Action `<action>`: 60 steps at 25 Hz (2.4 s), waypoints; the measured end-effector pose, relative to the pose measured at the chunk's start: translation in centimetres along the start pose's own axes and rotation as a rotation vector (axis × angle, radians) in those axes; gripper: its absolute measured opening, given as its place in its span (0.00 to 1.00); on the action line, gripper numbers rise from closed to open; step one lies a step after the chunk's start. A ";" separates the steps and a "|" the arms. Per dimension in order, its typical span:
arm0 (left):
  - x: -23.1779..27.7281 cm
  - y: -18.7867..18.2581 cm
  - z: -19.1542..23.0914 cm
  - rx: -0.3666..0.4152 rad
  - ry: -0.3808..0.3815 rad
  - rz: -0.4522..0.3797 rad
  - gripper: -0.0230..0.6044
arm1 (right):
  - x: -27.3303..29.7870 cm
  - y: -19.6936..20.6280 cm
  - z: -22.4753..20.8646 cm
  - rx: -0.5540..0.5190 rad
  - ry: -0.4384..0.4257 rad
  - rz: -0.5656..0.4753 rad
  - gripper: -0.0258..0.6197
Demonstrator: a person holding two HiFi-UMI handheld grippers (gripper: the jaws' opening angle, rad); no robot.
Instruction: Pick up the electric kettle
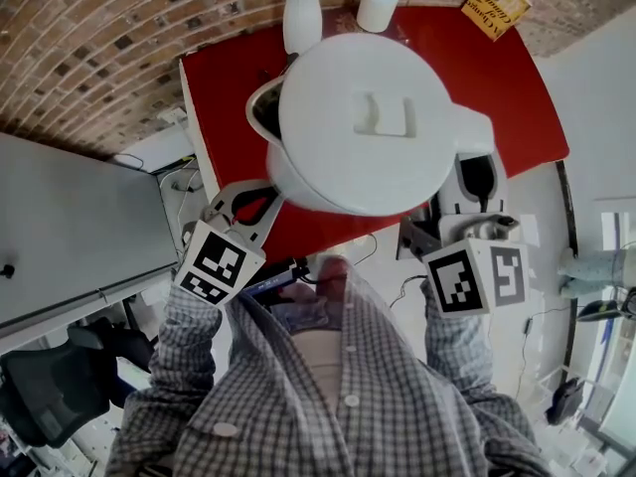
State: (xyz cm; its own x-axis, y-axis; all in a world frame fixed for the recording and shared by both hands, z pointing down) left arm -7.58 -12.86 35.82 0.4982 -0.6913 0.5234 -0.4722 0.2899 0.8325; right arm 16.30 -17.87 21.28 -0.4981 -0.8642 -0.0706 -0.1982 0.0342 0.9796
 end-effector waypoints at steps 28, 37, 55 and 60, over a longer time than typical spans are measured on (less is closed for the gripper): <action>-3.1 -0.7 0.0 0.043 0.011 -0.074 0.04 | -2.8 -2.1 3.1 -0.033 0.022 -0.065 0.30; -3.1 -1.2 0.0 0.018 0.007 -0.098 0.04 | -2.7 -2.6 2.8 -0.030 0.021 -0.060 0.30; -3.2 -1.4 0.0 0.003 0.006 -0.100 0.04 | -2.7 -3.2 3.1 -0.054 0.007 -0.067 0.29; -3.2 -1.3 0.0 0.006 0.007 -0.092 0.04 | -2.7 -3.0 3.0 -0.050 0.005 -0.063 0.29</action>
State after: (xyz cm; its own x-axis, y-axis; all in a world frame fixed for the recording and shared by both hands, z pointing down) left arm -8.52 -11.02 33.04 0.5450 -0.7099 0.4462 -0.4283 0.2218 0.8760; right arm 15.67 -14.10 17.98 -0.4821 -0.8662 -0.1312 -0.1861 -0.0451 0.9815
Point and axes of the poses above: the fingertips, and each gripper's own axes: x forward along the fingers, z to its left, y out of its underside, the point moved 7 cm from there along -x, backward along the fingers, and after that the axes turned 9 degrees about -y, right-handed, at the moved point
